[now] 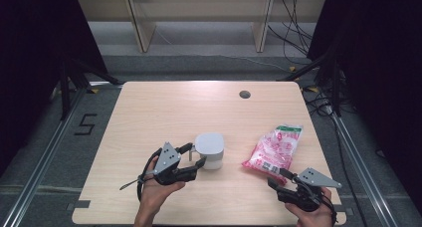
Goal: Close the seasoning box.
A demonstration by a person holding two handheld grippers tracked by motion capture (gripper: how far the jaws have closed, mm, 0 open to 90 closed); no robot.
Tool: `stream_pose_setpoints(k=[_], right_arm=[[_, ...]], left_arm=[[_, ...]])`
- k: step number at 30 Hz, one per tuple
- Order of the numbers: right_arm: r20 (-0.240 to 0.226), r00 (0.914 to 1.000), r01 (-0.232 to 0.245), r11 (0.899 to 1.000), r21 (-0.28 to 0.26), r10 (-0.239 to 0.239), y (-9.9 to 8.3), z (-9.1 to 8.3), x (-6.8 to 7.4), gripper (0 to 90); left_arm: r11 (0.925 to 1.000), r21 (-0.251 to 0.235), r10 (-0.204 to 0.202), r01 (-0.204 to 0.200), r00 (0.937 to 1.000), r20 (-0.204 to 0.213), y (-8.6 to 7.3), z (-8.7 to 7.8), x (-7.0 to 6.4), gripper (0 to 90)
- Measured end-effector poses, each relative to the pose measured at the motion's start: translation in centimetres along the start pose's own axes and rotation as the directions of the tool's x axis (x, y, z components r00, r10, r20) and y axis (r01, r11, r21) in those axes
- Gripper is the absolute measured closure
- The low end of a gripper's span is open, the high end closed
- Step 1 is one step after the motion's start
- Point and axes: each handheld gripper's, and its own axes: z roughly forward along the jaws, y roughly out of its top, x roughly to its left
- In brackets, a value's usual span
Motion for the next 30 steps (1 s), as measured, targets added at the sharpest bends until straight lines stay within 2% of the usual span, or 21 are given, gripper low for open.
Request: stream_pose_setpoints(k=[1,2,4,7,10,11,12,13,14,16,17,18,19,20,21,23,25,27,28,29,30], right_arm=[[0.0,0.9999,-0.011,1.0,0.002,0.011,0.0,0.0,0.1,41.1],[0.0,1.0,0.004,1.0,0.001,-0.004,0.0,0.0,0.0,41.1],[-0.008,0.9998,-0.02,1.0,0.009,0.02,0.0,0.0,0.2,41.1],[-0.011,0.9999,-0.013,1.0,0.002,0.013,0.0,0.1,0.3,41.0],[-0.006,0.9997,0.022,1.0,-0.003,-0.022,0.0,0.3,0.1,40.9],[-0.015,0.9998,-0.008,1.0,0.007,0.009,-0.1,0.1,0.4,41.0],[-0.019,0.9997,-0.014,1.0,0.016,0.014,-0.1,0.1,0.4,40.8],[-0.028,0.9996,-0.005,1.0,0.006,0.005,-0.1,0.2,0.4,40.4],[-0.043,0.999,0.016,1.0,0.012,-0.016,-0.1,0.2,0.3,39.6],[-0.046,0.9986,0.027,1.0,0.015,-0.026,-0.1,0.3,0.4,38.2],[-0.068,0.9976,-0.013,1.0,0.018,0.014,-0.1,0.3,0.7,37.6],[-0.065,0.9979,-0.003,1.0,0.026,0.005,-0.2,0.3,0.8,37.0],[-0.067,0.9973,0.032,0.999,0.027,-0.03,-0.1,0.4,0.5,36.3],[-0.068,0.9977,-0.004,0.999,0.044,0.007,-0.2,0.3,0.9,35.4],[-0.075,0.9972,0.003,1.0,0.03,-0.001,-0.3,0.5,0.9,35.0],[-0.079,0.9969,0.004,0.999,0.037,-0.001,-0.3,0.5,0.9,34.1],[-0.073,0.9972,0.022,0.998,0.051,-0.019,-0.3,0.4,0.8,33.8],[-0.071,0.9974,0.015,0.998,0.058,-0.01,-0.4,0.4,0.9,33.6],[-0.076,0.9965,0.039,0.998,0.042,-0.036,-0.4,0.5,0.7,33.5],[-0.073,0.9965,0.042,0.998,0.039,-0.039,-0.5,0.6,0.7,33.5],[-0.072,0.9972,0.023,0.998,0.05,-0.02,-0.5,0.5,0.8,33.5]], left_arm=[[1.0,-0.002,0.002,-0.002,1.0,0.006,-0.1,0.0,0.0,34.3],[1.0,0.008,0.002,-0.002,1.0,-0.002,-0.1,-0.1,-0.1,34.3],[0.9999,0.008,0.008,-0.008,1.0,0.001,-0.2,-0.2,-0.1,33.7],[1.0,0.007,0.002,-0.002,1.0,0.002,-0.5,-0.3,-0.3,32.3],[0.9999,0.014,-0.004,0.004,1.0,-0.001,-1.0,-0.5,-0.3,32.0],[0.9999,0.013,-0.01,0.01,0.9999,-0.004,-1.1,-0.5,-0.4,31.8],[0.9999,0.013,-0.002,0.002,1.0,-0.007,-1.2,-0.6,-0.3,31.8],[0.9999,0.012,0.008,-0.008,0.9999,-0.01,-1.4,-0.7,-0.3,31.8],[0.9999,0.011,-0.009,0.01,0.9998,-0.016,-1.6,-0.8,-0.5,31.6],[0.9999,0.01,-0.003,0.003,0.9998,-0.017,-2.0,-1.0,-0.7,31.5],[0.9999,0.011,0.005,-0.005,0.9998,-0.019,-2.1,-1.1,-0.8,31.4],[0.9999,0.012,0.0,0.0,0.9997,-0.022,-2.3,-1.1,-0.9,31.3],[0.9998,0.012,0.019,-0.019,0.9997,-0.017,-2.4,-1.1,-0.9,31.3],[1.0,0.004,-0.004,0.004,0.9999,-0.016,-2.6,-1.1,-1.1,31.1],[0.9999,0.008,-0.008,0.008,0.9999,-0.015,-2.6,-1.1,-1.1,30.9],[0.9998,0.004,-0.017,0.017,0.9997,-0.02,-2.8,-1.2,-1.4,30.7],[0.9999,0.005,0.011,-0.011,0.9998,-0.015,-2.9,-1.2,-1.5,30.5],[1.0,0.007,0.0,0.0,0.9999,-0.015,-3.1,-1.3,-1.7,30.3],[0.9998,0.015,0.013,-0.012,0.9998,-0.017,-3.2,-1.4,-1.8,30.2],[0.9997,0.02,0.014,-0.014,0.9998,-0.015,-3.3,-1.4,-1.8,30.1],[0.9995,0.021,0.022,-0.022,0.9997,-0.012,-3.5,-1.4,-1.8,30.0]])
